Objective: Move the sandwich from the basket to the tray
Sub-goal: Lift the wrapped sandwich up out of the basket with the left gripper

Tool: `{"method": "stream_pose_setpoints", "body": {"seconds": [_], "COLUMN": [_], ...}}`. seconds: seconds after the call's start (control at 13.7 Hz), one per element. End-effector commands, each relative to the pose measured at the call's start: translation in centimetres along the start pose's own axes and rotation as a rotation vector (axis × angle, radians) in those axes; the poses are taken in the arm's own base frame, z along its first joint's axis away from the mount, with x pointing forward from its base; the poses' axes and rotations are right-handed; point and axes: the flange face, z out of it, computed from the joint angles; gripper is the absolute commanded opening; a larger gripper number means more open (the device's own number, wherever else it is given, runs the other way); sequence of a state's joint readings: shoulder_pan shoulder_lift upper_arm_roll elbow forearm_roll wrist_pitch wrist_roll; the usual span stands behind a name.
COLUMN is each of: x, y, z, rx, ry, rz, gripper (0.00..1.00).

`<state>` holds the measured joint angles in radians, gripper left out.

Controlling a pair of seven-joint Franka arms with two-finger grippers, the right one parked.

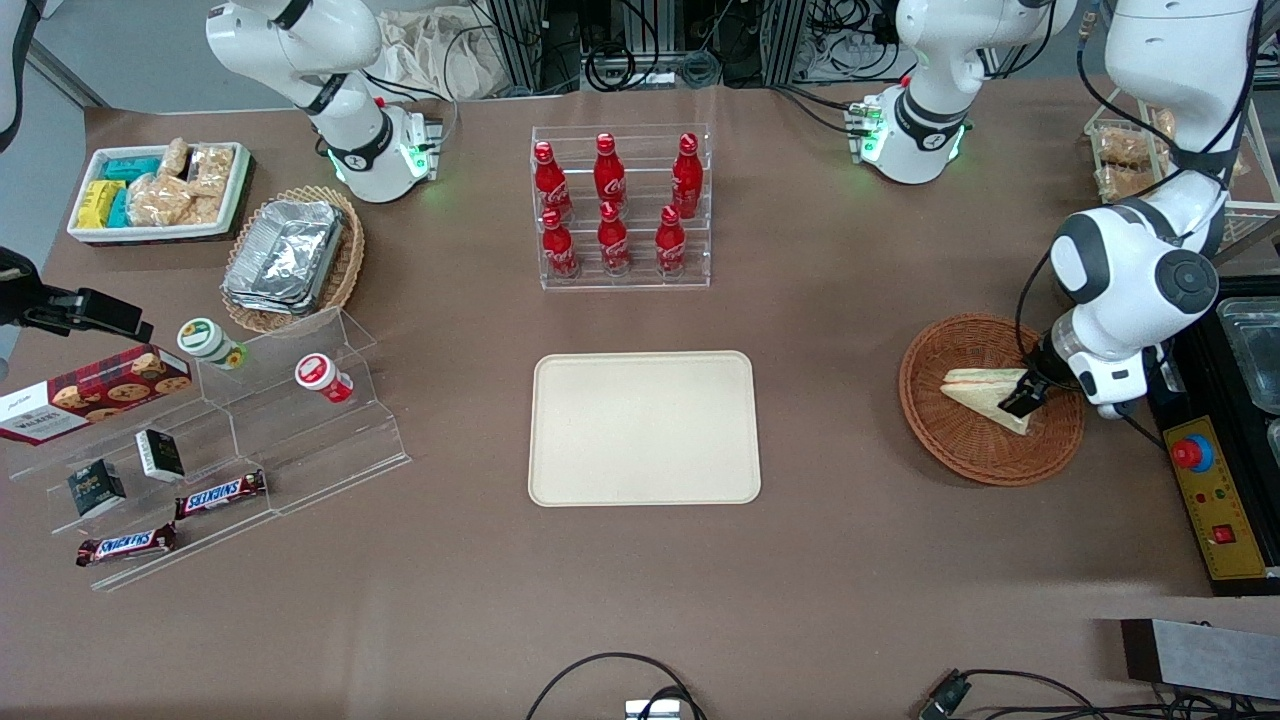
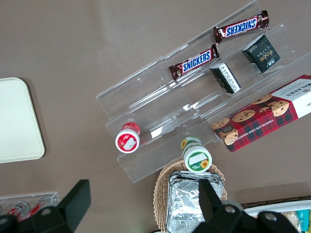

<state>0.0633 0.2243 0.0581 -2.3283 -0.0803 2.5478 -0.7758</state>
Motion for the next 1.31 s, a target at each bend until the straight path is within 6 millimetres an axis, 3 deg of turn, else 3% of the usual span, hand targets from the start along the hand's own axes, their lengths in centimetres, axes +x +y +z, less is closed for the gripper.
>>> {"method": "stream_pose_setpoints", "body": {"seconds": [0.0,0.15,0.22,0.36,0.58,0.73,0.87,1.09,1.24], "x": [-0.1,-0.1,-0.1,-0.2,-0.6,-1.0,-1.5,-4.7,-7.9], "y": [-0.1,-0.1,0.0,0.0,-0.1,-0.2,1.0,5.6,8.8], "z": [0.0,-0.1,-0.1,-0.6,-4.0,-7.2,-11.3,-18.1,-21.4], "rx": [-0.014,-0.01,-0.007,-0.003,0.009,0.054,0.111,0.159,0.15], "ry": [0.008,0.005,0.007,0.002,-0.017,-0.019,0.002,-0.008,0.017], "rz": [-0.004,0.002,0.015,0.037,0.095,0.184,0.261,0.434,0.513], "gripper": [0.76,0.31,0.19,0.03,0.03,0.03,0.03,0.03,0.02]}}
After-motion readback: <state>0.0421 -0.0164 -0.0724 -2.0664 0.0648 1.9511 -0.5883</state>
